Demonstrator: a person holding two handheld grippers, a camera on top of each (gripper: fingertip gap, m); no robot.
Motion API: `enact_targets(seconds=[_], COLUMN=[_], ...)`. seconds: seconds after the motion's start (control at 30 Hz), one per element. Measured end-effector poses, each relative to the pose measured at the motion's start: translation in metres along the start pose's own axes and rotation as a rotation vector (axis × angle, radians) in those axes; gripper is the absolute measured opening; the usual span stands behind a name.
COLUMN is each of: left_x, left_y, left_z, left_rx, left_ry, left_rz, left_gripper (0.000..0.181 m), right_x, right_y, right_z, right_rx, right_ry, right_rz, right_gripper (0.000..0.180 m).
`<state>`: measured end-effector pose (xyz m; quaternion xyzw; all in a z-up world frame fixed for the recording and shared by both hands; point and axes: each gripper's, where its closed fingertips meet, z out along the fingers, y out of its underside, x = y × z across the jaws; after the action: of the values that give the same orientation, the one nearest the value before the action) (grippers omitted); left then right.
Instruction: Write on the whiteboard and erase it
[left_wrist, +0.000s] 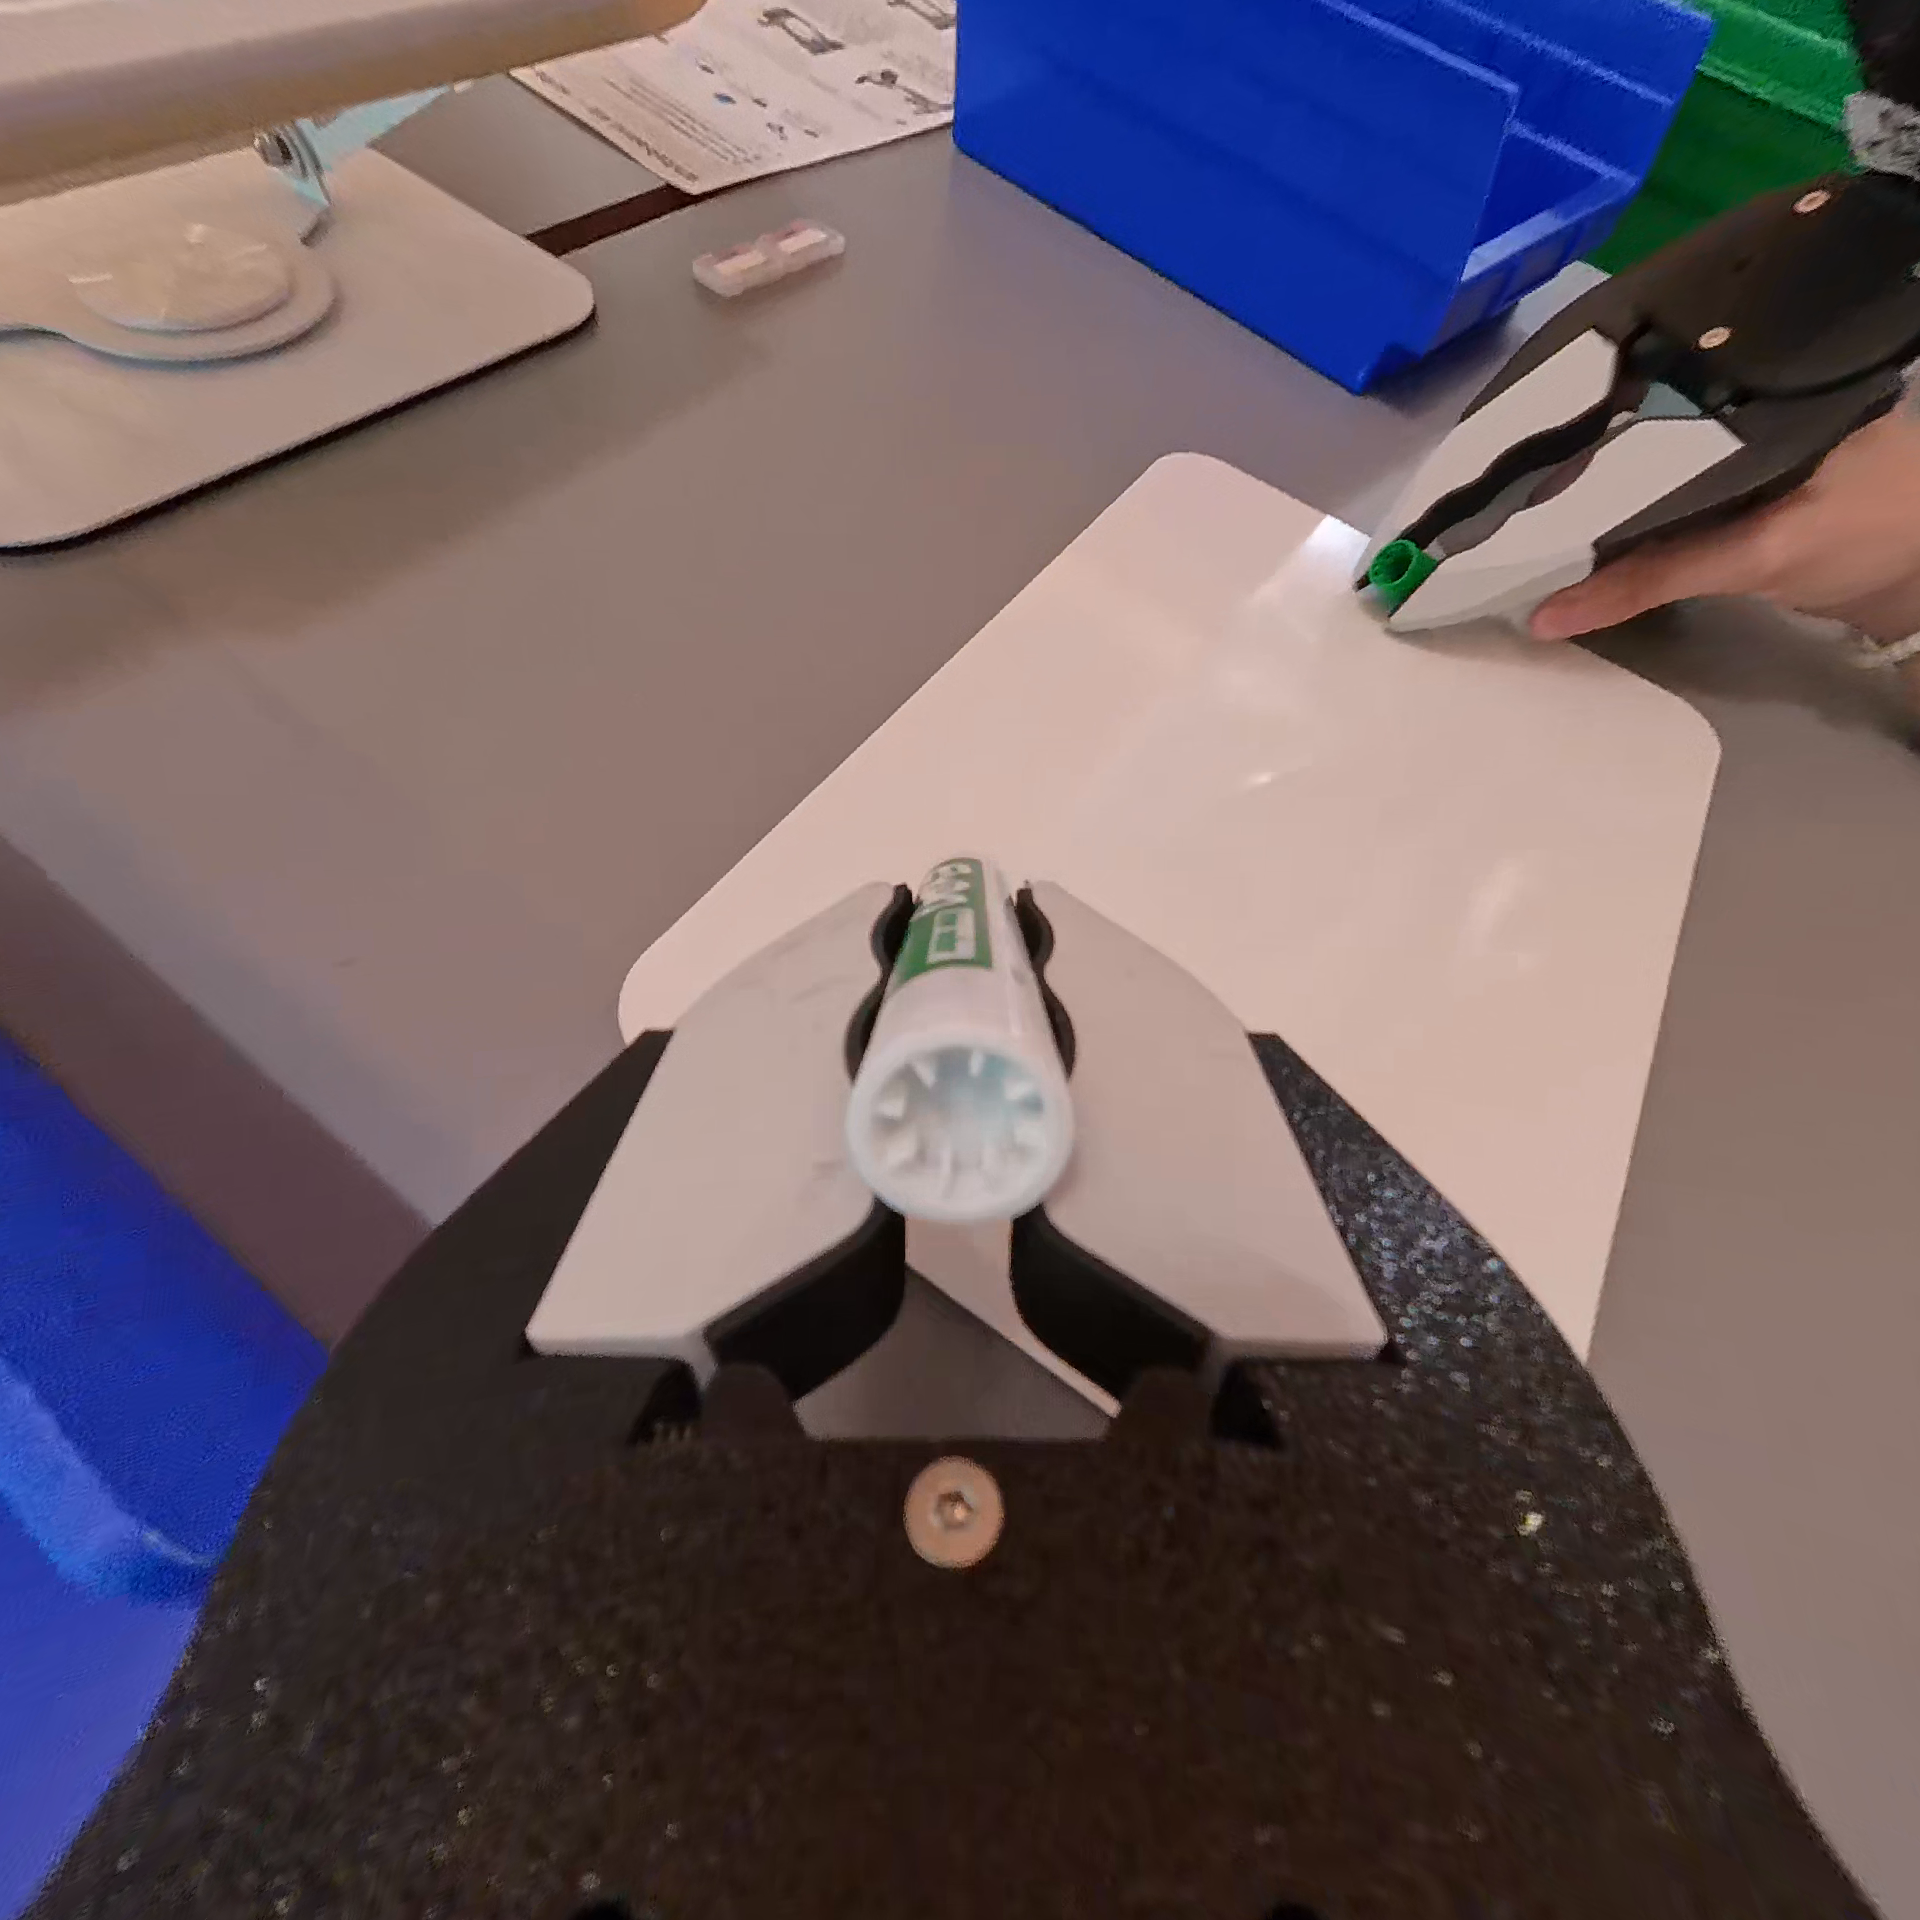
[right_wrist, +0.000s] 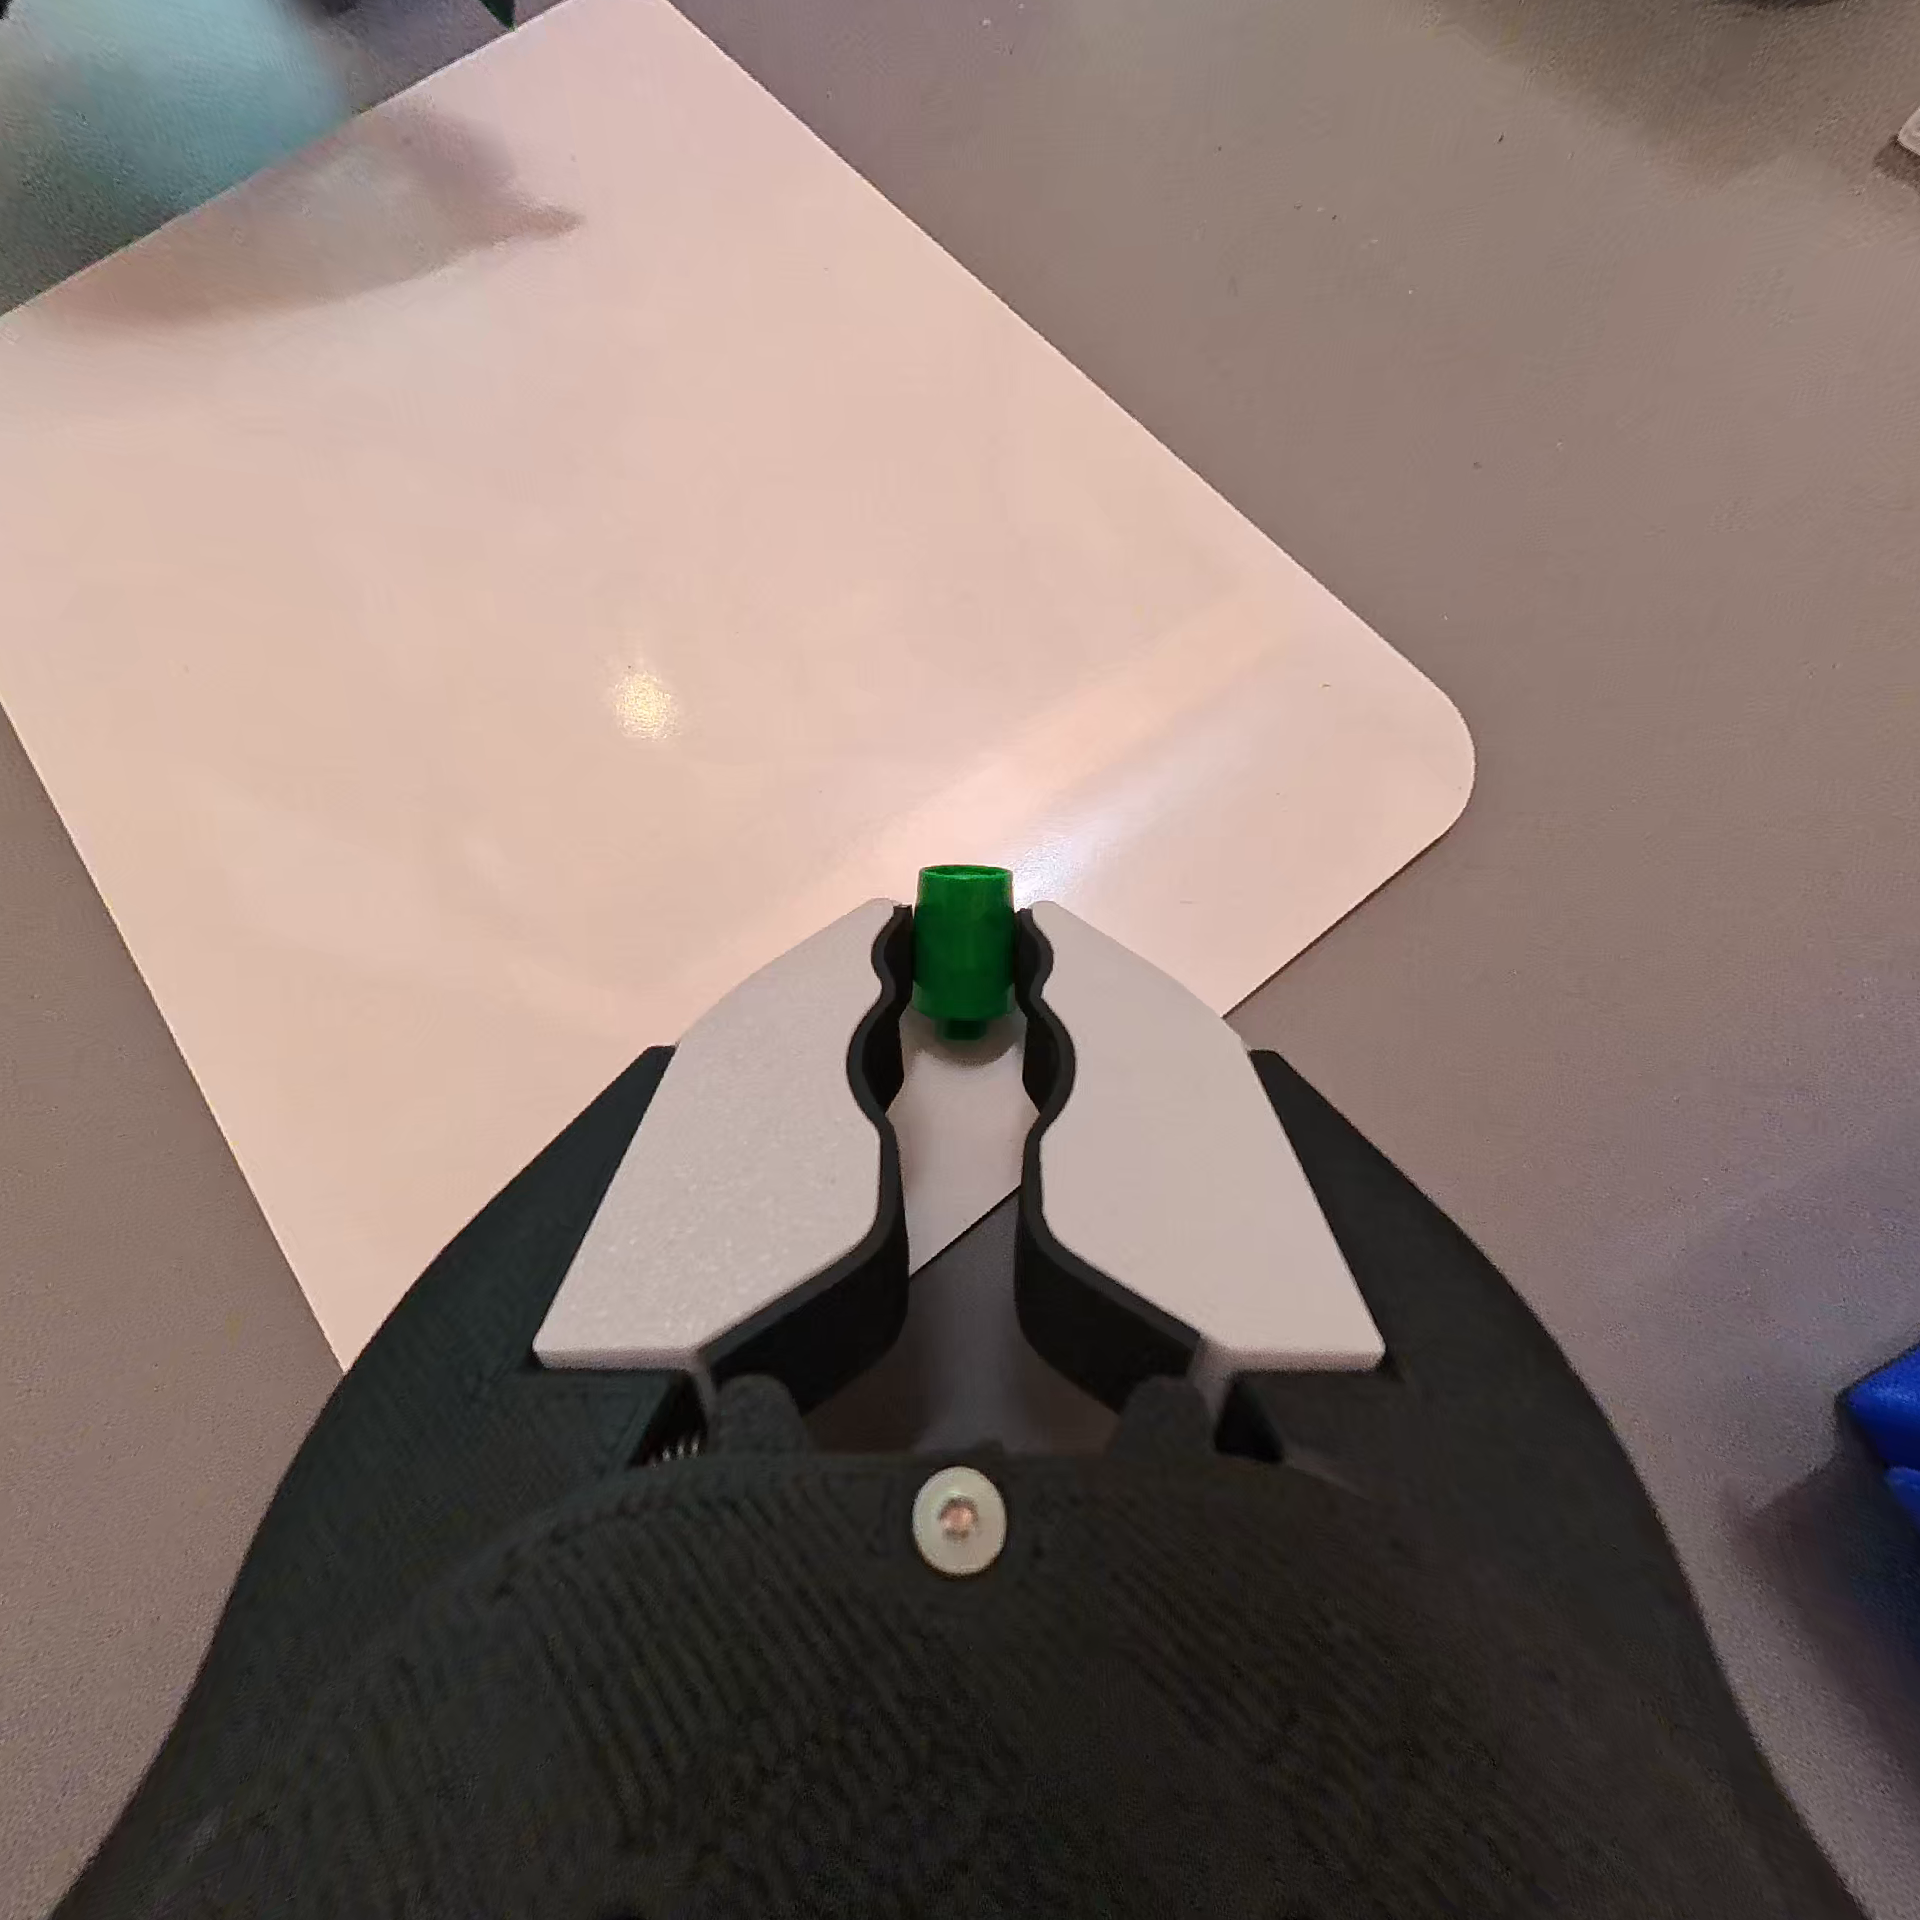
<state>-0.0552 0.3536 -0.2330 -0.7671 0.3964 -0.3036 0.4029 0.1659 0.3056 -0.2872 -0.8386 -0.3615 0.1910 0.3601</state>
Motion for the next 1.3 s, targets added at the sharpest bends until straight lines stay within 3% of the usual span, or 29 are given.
enact_targets(seconds=[0.53,0.93,1.3], left_x=[-0.005,-0.018,0.006], left_y=[0.022,0.031,0.033], left_z=[0.022,0.002,0.005], left_rx=[-0.120,-0.158,-0.141], left_ry=[-0.003,-0.117,-0.079], left_rz=[0.028,0.042,0.020], left_gripper=[0.018,0.018,0.019], right_x=[0.000,0.000,0.000], right_y=[0.000,0.000,-0.001], right_z=[0.001,0.001,0.001], right_rx=[-0.001,-0.002,-0.002], right_ry=[-0.009,-0.009,-0.013], right_rz=[0.003,0.003,0.000], right_gripper=[0.019,0.019,0.019])
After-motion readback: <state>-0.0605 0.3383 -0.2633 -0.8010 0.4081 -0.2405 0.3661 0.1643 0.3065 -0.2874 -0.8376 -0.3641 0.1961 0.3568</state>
